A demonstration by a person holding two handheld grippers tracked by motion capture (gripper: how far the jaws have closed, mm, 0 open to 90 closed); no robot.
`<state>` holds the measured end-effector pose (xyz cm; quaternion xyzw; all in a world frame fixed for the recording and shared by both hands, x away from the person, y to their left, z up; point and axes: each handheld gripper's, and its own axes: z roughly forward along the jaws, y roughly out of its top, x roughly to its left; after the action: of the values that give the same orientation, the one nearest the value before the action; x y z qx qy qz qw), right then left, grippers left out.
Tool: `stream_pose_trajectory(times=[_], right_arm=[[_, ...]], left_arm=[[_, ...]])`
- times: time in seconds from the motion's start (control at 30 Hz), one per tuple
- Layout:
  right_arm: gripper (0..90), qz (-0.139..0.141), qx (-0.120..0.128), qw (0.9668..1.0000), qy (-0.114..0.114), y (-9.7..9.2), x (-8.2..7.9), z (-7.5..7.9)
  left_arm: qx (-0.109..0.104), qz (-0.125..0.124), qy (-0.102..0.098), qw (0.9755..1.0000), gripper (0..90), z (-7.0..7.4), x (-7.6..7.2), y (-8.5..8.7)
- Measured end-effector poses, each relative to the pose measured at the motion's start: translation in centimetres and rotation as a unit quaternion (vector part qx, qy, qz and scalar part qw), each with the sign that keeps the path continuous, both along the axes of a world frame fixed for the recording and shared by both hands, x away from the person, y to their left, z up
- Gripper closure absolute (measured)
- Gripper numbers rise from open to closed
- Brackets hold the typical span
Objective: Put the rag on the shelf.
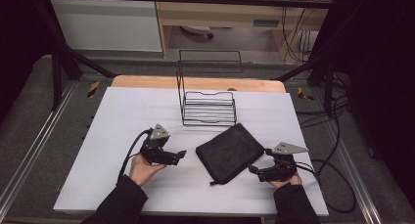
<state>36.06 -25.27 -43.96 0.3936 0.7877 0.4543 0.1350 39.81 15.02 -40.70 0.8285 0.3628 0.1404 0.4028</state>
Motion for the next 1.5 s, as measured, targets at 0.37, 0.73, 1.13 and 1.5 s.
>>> stream_pose_trajectory(times=[0.37,0.73,1.13,1.5], right_arm=[[1.6,0.012,-0.001,0.9999,0.000,0.8,-0.1,0.1],[1.8,0.024,-0.007,0.9997,0.002,1.9,-0.3,0.1],[2.6,0.022,0.001,0.9997,0.007,2.1,-0.2,0.1],[2.7,0.022,-0.006,0.9997,0.007,2.2,-0.2,0.0]], left_arm=[[0.021,0.002,0.018,0.9996,32.5,-1.1,2.2,-4.3],[0.021,-0.021,0.059,0.9978,51.9,-2.8,3.2,-6.4],[0.003,-0.039,0.096,0.9947,66.7,-3.6,3.7,-6.6],[0.030,-0.043,0.078,0.9956,80.2,-2.8,2.7,-7.2]])
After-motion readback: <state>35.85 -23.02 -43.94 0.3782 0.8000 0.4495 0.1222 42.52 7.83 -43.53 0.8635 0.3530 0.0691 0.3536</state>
